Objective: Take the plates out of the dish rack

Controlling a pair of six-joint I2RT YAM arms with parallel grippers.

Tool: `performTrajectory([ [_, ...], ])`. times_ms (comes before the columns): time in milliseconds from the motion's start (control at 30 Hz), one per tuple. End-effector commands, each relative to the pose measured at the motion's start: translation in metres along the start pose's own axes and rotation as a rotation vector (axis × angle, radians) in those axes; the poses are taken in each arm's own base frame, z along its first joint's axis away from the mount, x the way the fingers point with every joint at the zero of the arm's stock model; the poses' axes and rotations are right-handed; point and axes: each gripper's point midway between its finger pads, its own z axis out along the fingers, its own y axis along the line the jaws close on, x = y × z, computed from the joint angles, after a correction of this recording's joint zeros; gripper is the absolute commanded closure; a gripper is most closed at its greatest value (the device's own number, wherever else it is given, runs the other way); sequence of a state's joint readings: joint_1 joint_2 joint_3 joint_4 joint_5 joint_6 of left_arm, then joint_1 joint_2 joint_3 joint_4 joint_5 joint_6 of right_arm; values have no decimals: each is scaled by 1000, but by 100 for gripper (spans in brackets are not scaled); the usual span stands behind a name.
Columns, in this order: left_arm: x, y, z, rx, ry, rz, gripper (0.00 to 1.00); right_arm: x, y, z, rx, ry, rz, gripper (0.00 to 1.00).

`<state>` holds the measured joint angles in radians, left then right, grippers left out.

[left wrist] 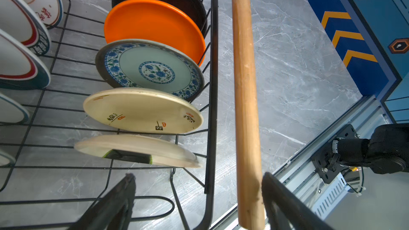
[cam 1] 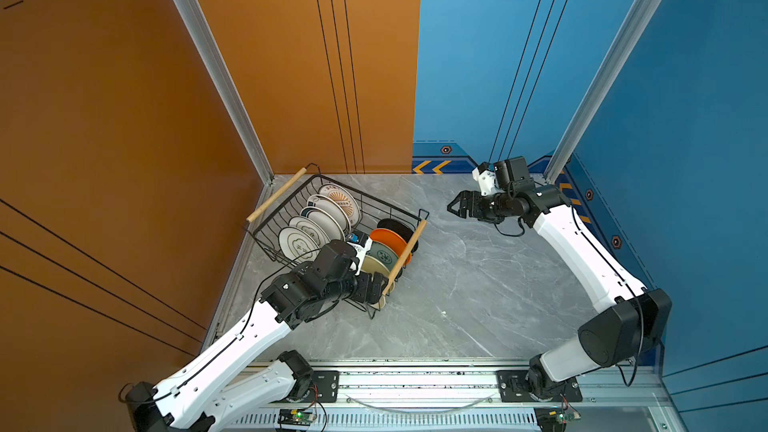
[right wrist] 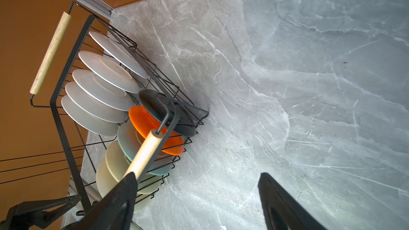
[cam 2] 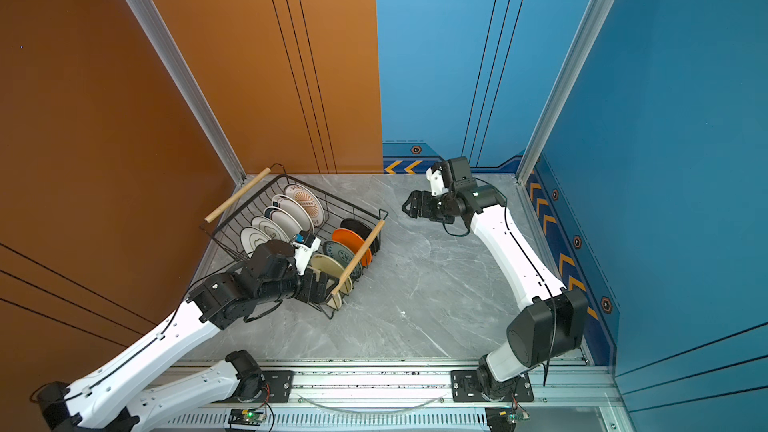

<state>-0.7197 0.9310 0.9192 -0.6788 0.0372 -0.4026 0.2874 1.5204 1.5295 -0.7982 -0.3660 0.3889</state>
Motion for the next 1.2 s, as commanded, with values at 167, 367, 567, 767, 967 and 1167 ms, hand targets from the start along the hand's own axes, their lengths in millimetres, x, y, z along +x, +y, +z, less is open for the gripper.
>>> performTrajectory([
  [167, -14, -16, 1, 46, -28, 36, 21, 9, -16, -16, -22, -32, 39, 16],
  [367, -9, -19, 19, 44, 31, 35, 26, 16, -21, -14, -37, -32, 57, 17],
  [567, -13, -26, 31, 49, 57, 41, 36, 22, -26, -13, -34, -37, 65, 17],
  [767, -15, -30, 47, 48, 88, 37, 50, 28, -38, -12, -14, -47, 83, 17],
  [967, -32, -38, 65, 47, 111, 40, 65, 31, -51, -15, 26, -63, 92, 17],
  [1167, -49, -41, 84, 43, 128, 25, 69, 37, -60, -18, 54, -63, 85, 16],
])
